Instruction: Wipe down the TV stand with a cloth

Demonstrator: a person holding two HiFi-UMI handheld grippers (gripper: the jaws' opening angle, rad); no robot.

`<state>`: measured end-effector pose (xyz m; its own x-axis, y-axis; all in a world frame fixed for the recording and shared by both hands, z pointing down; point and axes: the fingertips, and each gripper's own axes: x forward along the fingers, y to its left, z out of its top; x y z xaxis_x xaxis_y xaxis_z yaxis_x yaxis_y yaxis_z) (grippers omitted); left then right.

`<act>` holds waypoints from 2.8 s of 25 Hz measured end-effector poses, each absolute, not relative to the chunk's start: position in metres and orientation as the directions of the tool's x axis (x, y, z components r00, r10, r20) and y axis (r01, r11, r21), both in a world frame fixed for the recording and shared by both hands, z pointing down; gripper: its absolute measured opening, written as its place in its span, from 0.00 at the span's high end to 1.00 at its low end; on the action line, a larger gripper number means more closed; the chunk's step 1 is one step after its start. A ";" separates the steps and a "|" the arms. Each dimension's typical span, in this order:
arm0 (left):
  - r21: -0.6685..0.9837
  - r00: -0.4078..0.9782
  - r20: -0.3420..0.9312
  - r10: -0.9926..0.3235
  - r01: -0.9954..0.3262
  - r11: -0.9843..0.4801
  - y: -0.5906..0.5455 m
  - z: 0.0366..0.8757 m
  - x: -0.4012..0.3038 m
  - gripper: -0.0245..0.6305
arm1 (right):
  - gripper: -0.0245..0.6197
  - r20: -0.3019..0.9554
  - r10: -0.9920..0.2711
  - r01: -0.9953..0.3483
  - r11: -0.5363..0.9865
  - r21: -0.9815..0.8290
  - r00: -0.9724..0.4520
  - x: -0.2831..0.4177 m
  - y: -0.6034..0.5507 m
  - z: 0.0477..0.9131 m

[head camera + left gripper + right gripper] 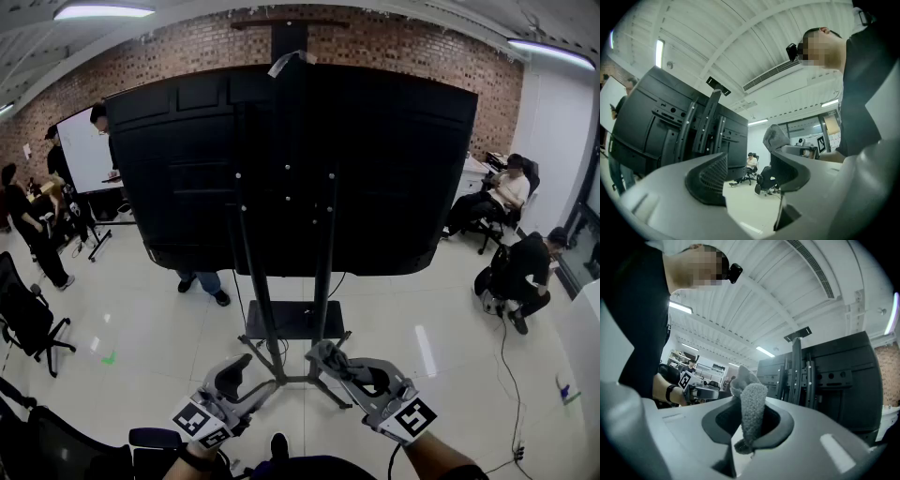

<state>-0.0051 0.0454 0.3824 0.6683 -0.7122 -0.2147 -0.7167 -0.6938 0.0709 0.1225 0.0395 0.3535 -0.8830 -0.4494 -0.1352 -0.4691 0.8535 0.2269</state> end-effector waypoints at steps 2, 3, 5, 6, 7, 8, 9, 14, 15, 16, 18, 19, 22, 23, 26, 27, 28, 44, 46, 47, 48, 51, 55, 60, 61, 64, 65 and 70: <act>0.046 0.677 -0.223 -0.701 -0.711 -0.702 0.025 0.373 -0.018 0.49 | 0.88 -0.155 -0.445 -0.470 0.846 0.252 -0.882 0.109 0.020 0.341; 0.033 0.682 -0.226 -0.696 -0.709 -0.705 0.015 0.368 -0.024 0.49 | 0.88 -0.163 -0.444 -0.472 0.841 0.263 -0.881 0.102 0.010 0.335; 0.012 0.690 -0.229 -0.686 -0.703 -0.711 -0.008 0.358 -0.037 0.49 | 0.88 -0.178 -0.447 -0.480 0.831 0.282 -0.877 0.088 -0.011 0.323; 0.004 0.695 -0.232 -0.681 -0.699 -0.715 -0.019 0.353 -0.044 0.49 | 0.88 -0.183 -0.449 -0.485 0.825 0.290 -0.874 0.081 -0.021 0.318; -0.002 0.701 -0.235 -0.674 -0.694 -0.720 -0.029 0.348 -0.049 0.49 | 0.88 -0.187 -0.453 -0.490 0.820 0.298 -0.872 0.074 -0.032 0.312; -0.009 0.708 -0.239 -0.665 -0.686 -0.727 -0.039 0.343 -0.055 0.49 | 0.88 -0.191 -0.457 -0.495 0.813 0.305 -0.868 0.068 -0.042 0.308; -0.015 0.715 -0.243 -0.655 -0.678 -0.735 -0.049 0.339 -0.060 0.49 | 0.88 -0.196 -0.463 -0.502 0.807 0.311 -0.865 0.062 -0.052 0.303; -0.044 0.751 -0.257 -0.608 -0.638 -0.769 -0.091 0.325 -0.085 0.49 | 0.88 -0.240 -0.491 -0.546 0.770 0.329 -0.837 0.034 -0.094 0.282; -0.047 0.757 -0.257 -0.601 -0.631 -0.774 -0.098 0.323 -0.089 0.49 | 0.88 -0.247 -0.498 -0.555 0.762 0.332 -0.831 0.029 -0.100 0.278; -0.048 0.762 -0.257 -0.594 -0.624 -0.780 -0.105 0.322 -0.093 0.49 | 0.88 -0.250 -0.505 -0.564 0.756 0.333 -0.826 0.025 -0.107 0.276; -0.053 0.772 -0.260 -0.580 -0.611 -0.790 -0.117 0.317 -0.098 0.49 | 0.88 -0.252 -0.514 -0.572 0.752 0.327 -0.820 0.019 -0.119 0.269; -0.059 0.777 -0.264 -0.571 -0.604 -0.795 -0.122 0.314 -0.099 0.49 | 0.88 -0.251 -0.515 -0.573 0.753 0.324 -0.819 0.017 -0.124 0.265; -0.087 0.793 -0.281 -0.541 -0.582 -0.808 -0.134 0.300 -0.098 0.49 | 0.88 -0.248 -0.515 -0.572 0.746 0.342 -0.820 0.014 -0.140 0.251; -0.098 0.797 -0.288 -0.531 -0.577 -0.811 -0.138 0.294 -0.097 0.49 | 0.88 -0.249 -0.514 -0.571 0.740 0.356 -0.821 0.014 -0.146 0.244; -0.131 0.806 -0.312 -0.503 -0.561 -0.817 -0.151 0.271 -0.091 0.50 | 0.88 -0.245 -0.500 -0.556 0.723 0.409 -0.831 0.012 -0.158 0.221; -0.146 0.810 -0.319 -0.492 -0.555 -0.819 -0.155 0.262 -0.088 0.50 | 0.88 -0.240 -0.492 -0.546 0.716 0.435 -0.837 0.012 -0.162 0.211; -0.163 0.814 -0.326 -0.480 -0.549 -0.820 -0.157 0.251 -0.085 0.50 | 0.88 -0.233 -0.485 -0.534 0.704 0.468 -0.843 0.011 -0.165 0.201; -0.381 0.842 -0.367 -0.396 -0.524 -0.762 -0.219 0.061 -0.049 0.50 | 0.88 -0.226 -0.475 -0.456 0.450 0.768 -0.850 0.007 -0.258 0.007; -0.392 0.837 -0.370 -0.403 -0.534 -0.749 -0.225 0.039 -0.049 0.50 | 0.88 -0.243 -0.480 -0.457 0.398 0.796 -0.843 0.002 -0.268 -0.019; -0.396 0.836 -0.372 -0.404 -0.536 -0.745 -0.228 0.029 -0.048 0.50 | 0.88 -0.248 -0.488 -0.458 0.376 0.805 -0.837 -0.001 -0.273 -0.031; -0.397 0.835 -0.373 -0.404 -0.537 -0.744 -0.231 0.018 -0.047 0.50 | 0.88 -0.251 -0.498 -0.460 0.357 0.813 -0.830 -0.003 -0.279 -0.042; -0.395 0.829 -0.376 -0.413 -0.547 -0.738 -0.242 -0.011 -0.044 0.50 | 0.88 -0.260 -0.532 -0.467 0.300 0.832 -0.806 -0.007 -0.294 -0.074; -0.395 0.815 -0.379 -0.438 -0.571 -0.720 -0.255 -0.041 -0.045 0.50 | 0.88 -0.263 -0.576 -0.457 0.221 0.862 -0.774 -0.017 -0.308 -0.110; -0.430 0.814 -0.357 -0.458 -0.578 -0.693 -0.267 -0.058 -0.041 0.50 | 0.88 -0.259 -0.631 -0.421 0.120 0.899 -0.732 -0.025 -0.325 -0.130; -0.436 0.816 -0.356 -0.456 -0.577 -0.691 -0.268 -0.060 -0.040 0.50 | 0.88 -0.258 -0.638 -0.414 0.105 0.904 -0.726 -0.026 -0.326 -0.131; -0.431 0.814 -0.361 -0.455 -0.579 -0.692 -0.267 -0.061 -0.036 0.50 | 0.88 -0.255 -0.649 -0.401 0.085 0.912 -0.717 -0.028 -0.329 -0.131; -0.425 0.814 -0.364 -0.453 -0.578 -0.697 -0.267 -0.059 -0.035 0.50 | 0.88 -0.252 -0.650 -0.399 0.086 0.913 -0.717 -0.027 -0.330 -0.129; -0.392 0.814 -0.347 -0.466 -0.578 -0.716 -0.270 -0.035 -0.033 0.51 | 0.88 -0.204 -0.665 -0.351 0.093 0.932 -0.719 -0.029 -0.334 -0.101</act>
